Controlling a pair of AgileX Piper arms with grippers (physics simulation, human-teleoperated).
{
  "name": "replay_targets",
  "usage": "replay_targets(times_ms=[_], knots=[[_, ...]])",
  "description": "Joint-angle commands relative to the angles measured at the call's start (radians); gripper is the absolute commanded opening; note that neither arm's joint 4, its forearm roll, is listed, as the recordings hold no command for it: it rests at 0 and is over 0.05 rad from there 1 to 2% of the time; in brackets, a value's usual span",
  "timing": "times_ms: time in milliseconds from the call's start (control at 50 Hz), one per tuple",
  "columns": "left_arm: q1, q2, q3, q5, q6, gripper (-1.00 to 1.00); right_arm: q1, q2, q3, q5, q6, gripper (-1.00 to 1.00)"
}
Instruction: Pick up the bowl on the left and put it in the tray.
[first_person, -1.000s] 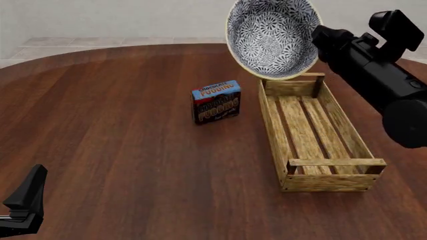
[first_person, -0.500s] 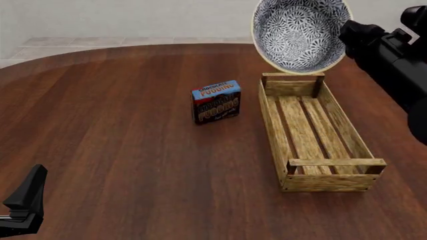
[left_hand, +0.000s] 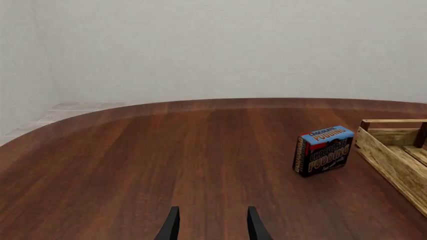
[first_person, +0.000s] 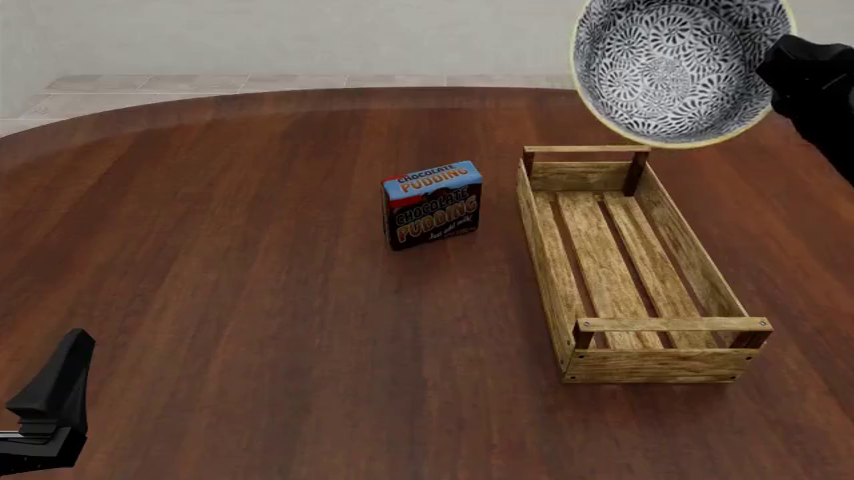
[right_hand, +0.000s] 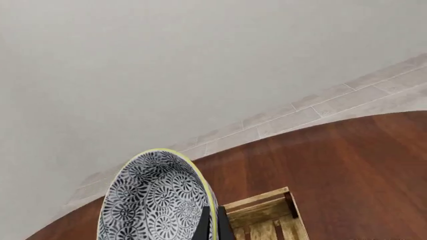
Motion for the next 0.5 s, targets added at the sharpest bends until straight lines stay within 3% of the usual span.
replay_targets(times_ms=[20, 100, 140, 240, 380, 500], knots=[[0.000, 0.000, 0.000, 0.000, 0.000, 1.00, -0.036, -0.070, -0.001, 0.063, -0.038, -1.00], [0.000, 0.000, 0.000, 0.000, 0.000, 1.00, -0.019, -0.096, -0.008, 0.113, -0.082, -1.00], [0.000, 0.000, 0.000, 0.000, 0.000, 1.00, -0.018, -0.102, -0.009, 0.122, -0.078, -1.00], [0.000, 0.000, 0.000, 0.000, 0.000, 1.00, 0.005, -0.148, -0.021, 0.173, -0.153, -1.00], [0.000, 0.000, 0.000, 0.000, 0.000, 1.00, 0.023, -0.156, -0.009, 0.187, -0.157, -1.00], [0.000, 0.000, 0.000, 0.000, 0.000, 1.00, 0.022, -0.170, 0.006, 0.205, -0.128, -1.00]])
